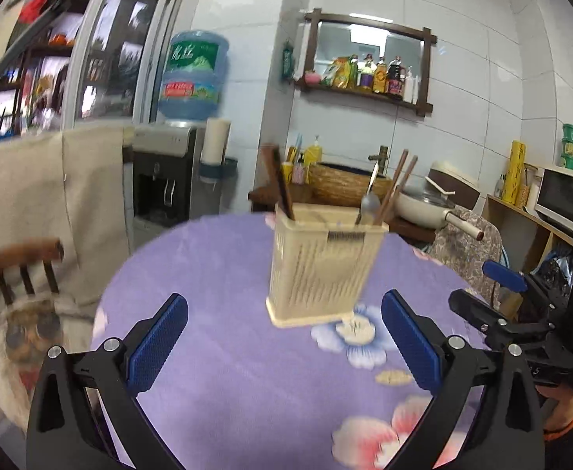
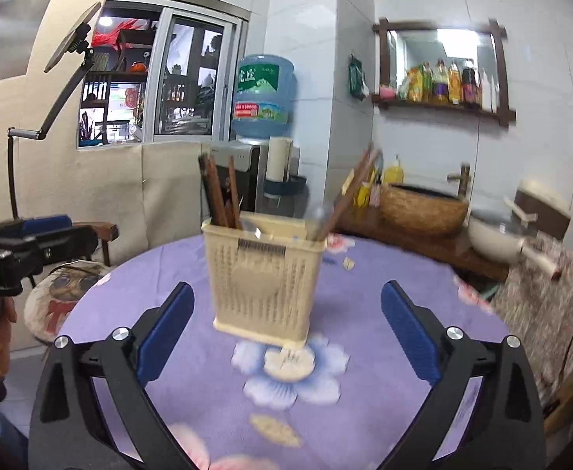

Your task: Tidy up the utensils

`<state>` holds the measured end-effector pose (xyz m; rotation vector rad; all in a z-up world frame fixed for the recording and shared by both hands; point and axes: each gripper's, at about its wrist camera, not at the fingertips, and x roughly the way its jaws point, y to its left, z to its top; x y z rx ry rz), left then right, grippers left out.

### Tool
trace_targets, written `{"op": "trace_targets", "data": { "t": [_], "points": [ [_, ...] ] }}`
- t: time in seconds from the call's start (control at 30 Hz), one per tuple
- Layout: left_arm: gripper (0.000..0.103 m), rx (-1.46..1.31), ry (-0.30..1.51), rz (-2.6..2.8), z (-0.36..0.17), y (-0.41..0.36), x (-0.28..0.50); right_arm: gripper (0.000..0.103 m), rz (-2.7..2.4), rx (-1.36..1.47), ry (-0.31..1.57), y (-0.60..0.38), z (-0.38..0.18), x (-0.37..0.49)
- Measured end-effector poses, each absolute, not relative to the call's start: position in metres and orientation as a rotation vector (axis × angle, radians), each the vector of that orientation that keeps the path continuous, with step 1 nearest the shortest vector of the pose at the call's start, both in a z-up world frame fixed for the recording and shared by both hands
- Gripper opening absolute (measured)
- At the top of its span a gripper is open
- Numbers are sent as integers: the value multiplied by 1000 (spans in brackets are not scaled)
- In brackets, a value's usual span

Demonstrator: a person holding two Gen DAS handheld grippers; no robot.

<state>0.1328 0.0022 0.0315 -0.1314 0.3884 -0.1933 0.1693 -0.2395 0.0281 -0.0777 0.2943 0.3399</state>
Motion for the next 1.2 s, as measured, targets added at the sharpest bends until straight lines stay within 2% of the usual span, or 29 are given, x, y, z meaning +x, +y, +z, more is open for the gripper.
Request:
{"op": "trace_targets", "data": {
  "t": [0.13,0.27,0.6,1.2],
  "points": [
    [97,-214,394,-188,9,12,99,95,368,-23,323,-250,2,130],
    [97,-166,337,-179,6,12,66,97,384,-41,304,-248,-10,83],
    [97,-116,300,-225,1,8,12,97,399,6,261,-261,-4,7],
    [97,-107,302,-268,-3,-8,2,97,403,3,251,-269,5,-3]
  ]
}}
